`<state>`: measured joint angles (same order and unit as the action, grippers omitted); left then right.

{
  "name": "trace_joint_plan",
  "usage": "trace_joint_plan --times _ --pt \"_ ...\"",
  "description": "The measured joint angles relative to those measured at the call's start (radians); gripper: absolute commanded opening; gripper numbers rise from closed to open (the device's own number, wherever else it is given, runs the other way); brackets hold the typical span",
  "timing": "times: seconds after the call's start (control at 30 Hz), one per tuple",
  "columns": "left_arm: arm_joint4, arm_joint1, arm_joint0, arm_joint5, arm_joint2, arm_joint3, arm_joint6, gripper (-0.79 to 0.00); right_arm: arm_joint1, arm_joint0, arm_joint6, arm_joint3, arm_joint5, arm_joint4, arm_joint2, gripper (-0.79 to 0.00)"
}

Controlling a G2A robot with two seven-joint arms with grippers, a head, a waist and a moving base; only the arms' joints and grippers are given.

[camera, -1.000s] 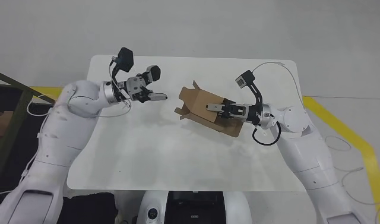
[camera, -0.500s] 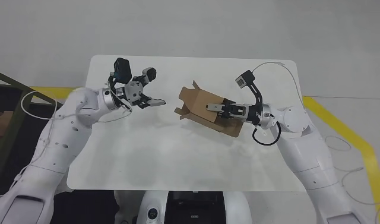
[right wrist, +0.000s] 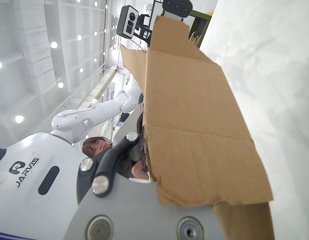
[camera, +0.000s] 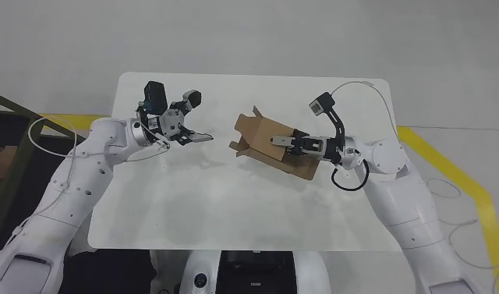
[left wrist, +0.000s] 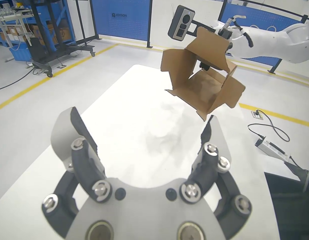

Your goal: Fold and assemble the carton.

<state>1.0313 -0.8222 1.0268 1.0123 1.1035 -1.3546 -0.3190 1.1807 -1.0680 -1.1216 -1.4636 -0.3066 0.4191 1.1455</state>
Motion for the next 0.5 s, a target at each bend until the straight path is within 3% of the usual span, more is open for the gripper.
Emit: trace_joint_plan --times 0.23,0.3,0.5 --pt "0.011 -0.001 0.008 -0.031 0.004 -0.014 0.013 0.000 0.000 0.000 0.000 0.000 0.000 0.000 0.000 -0.785" --pt "0.063 -0.001 0.017 -0.057 0.009 -0.037 0.016 0.000 0.000 0.000 0.000 0.000 0.000 0.000 0.000 -0.785" --pt "0.227 0.008 0.052 -0.017 0.032 -0.060 -0.062 0.000 0.000 0.000 0.000 0.000 0.000 0.000 0.000 -0.785"
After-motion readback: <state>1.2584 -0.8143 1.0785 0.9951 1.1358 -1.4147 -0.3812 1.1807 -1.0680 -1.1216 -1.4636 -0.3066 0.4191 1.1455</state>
